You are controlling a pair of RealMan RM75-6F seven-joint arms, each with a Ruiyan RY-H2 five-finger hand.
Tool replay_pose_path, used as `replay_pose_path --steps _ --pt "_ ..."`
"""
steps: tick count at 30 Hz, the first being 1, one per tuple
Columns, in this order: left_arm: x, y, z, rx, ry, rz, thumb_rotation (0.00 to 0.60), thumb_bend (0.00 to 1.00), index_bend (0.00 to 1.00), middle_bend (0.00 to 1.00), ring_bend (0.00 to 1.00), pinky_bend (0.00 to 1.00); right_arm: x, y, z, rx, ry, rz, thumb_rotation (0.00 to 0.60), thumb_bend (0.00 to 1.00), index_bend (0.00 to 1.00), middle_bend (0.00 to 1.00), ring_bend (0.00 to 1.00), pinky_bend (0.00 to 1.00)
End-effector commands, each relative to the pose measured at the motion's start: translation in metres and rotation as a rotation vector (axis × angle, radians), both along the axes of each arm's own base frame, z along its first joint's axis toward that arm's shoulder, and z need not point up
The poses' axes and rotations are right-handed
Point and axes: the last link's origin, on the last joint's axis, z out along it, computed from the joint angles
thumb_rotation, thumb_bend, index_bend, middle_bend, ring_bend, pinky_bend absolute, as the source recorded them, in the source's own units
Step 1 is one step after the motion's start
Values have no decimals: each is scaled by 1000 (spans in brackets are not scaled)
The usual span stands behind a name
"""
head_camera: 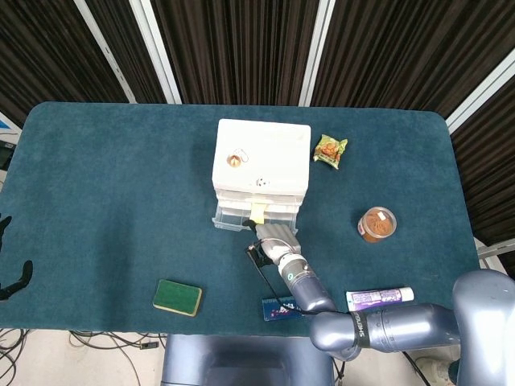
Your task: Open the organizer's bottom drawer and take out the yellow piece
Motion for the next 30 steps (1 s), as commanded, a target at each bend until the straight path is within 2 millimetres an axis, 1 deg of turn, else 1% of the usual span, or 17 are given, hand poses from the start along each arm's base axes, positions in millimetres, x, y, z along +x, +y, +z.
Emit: replay_pose_path --steps 1,30 --pt "0 0 0 0 0 0 600 403 8 0 0 0 0 1 1 3 1 4 600 595 183 1000 1000 1000" --pt "0 0 1 4 0 0 600 403 8 0 0 0 -4 12 6 63 25 42 600 595 196 1000 1000 1000"
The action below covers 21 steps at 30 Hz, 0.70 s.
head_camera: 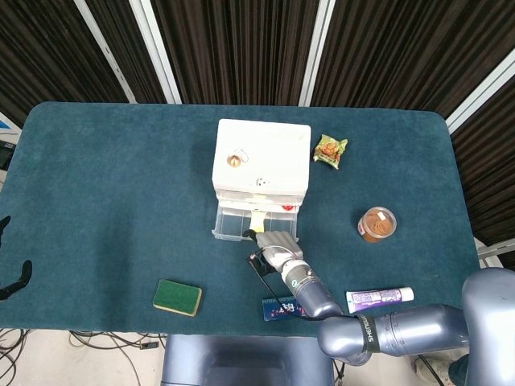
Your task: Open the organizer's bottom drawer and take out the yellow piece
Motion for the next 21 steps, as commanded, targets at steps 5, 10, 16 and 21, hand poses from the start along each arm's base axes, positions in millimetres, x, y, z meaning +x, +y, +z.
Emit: replay_pose_path --steps 5,10,16,21 --pt "0 0 0 0 0 1 600 403 8 0 0 0 -1 1 1 12 4 7 600 595 197 1000 1000 1000" --pt "0 0 0 0 1 2 600 403 8 0 0 0 -1 3 1 18 7 13 600 595 197 1000 1000 1000" --pt "0 0 0 1 1 1 600 403 8 0 0 0 -3 5 3 25 10 18 600 595 198 1000 1000 1000" --pt "-1 0 0 1 1 2 600 402 8 0 0 0 -4 7 4 37 17 25 600 595 211 1000 1000 1000"
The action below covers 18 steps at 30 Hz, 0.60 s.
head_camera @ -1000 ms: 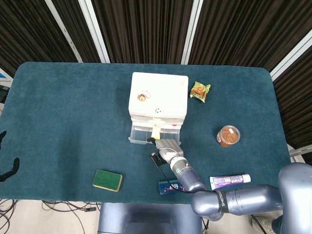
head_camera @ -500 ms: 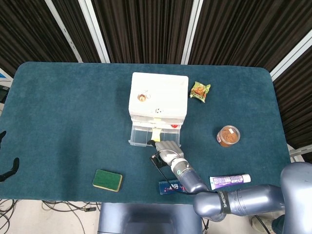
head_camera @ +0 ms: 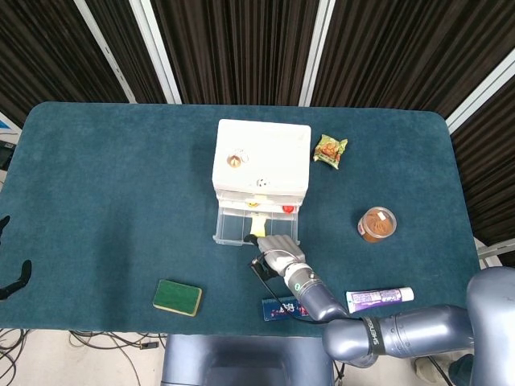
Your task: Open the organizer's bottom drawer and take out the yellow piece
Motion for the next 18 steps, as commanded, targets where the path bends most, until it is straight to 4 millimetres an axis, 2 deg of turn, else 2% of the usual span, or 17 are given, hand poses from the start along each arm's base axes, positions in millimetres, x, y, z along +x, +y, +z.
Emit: replay_pose_path --steps 1,18 --pt "0 0 0 0 0 0 600 403 8 0 0 0 0 1 0 4 -1 0 600 595 213 1000 1000 1000" --pt "0 0 0 1 0 0 600 403 8 0 0 0 1 4 0 14 4 11 600 595 213 1000 1000 1000"
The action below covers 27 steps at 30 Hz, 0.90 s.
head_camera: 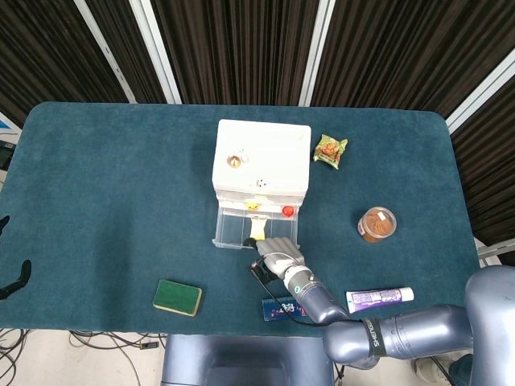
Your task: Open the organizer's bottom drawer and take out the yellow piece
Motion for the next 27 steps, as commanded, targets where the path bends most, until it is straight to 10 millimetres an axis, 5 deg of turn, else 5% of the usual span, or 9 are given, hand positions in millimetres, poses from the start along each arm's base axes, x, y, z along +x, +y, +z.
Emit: replay_pose_path --steps 1,11,20,27 --pt "0 0 0 0 -1 0 600 403 8 0 0 0 0 0 0 0 1 0 600 595 213 1000 1000 1000" --pt "0 0 0 0 1 0 600 403 8 0 0 0 2 -3 6 -18 -27 -10 600 579 213 1000 1000 1000" --pt "0 0 0 -2 2 -1 600 403 8 0 0 0 7 -18 35 -124 -118 1 600 404 218 1000 1000 1000" --pt "0 0 0 -1 5 -1 600 403 8 0 0 0 9 -31 49 -211 -36 266 600 239 224 1000 1000 1000"
